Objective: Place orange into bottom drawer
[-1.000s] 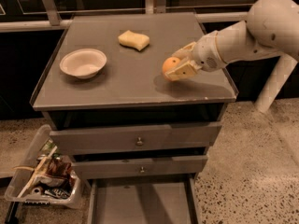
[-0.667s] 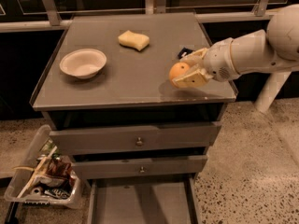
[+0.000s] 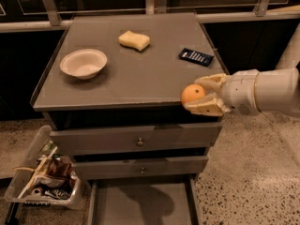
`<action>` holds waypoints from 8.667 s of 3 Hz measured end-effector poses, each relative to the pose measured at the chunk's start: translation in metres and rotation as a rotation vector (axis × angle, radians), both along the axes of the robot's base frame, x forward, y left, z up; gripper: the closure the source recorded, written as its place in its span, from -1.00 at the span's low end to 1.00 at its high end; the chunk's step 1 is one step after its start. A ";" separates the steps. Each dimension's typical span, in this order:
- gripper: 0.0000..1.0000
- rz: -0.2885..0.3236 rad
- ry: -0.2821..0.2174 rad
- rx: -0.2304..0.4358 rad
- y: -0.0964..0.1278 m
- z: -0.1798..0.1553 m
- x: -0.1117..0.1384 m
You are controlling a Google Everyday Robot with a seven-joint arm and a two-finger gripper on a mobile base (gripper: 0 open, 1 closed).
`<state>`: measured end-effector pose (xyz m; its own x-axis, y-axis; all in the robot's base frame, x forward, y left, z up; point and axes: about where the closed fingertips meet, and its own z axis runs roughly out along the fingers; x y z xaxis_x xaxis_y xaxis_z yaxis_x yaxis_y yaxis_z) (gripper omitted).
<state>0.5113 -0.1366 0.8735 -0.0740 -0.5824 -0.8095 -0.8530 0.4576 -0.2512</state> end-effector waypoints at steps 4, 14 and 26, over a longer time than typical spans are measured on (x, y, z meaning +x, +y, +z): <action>1.00 -0.047 0.117 0.096 0.008 -0.103 -0.053; 1.00 -0.120 0.361 0.338 0.034 -0.529 -0.045; 1.00 -0.012 0.334 0.228 0.071 -0.722 0.011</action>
Offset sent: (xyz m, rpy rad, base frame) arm -0.0666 0.0091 -0.1556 0.1430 0.1842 -0.0956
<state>0.5227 -0.0657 0.1511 -0.3605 -0.3880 -0.8482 -0.8646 0.4802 0.1478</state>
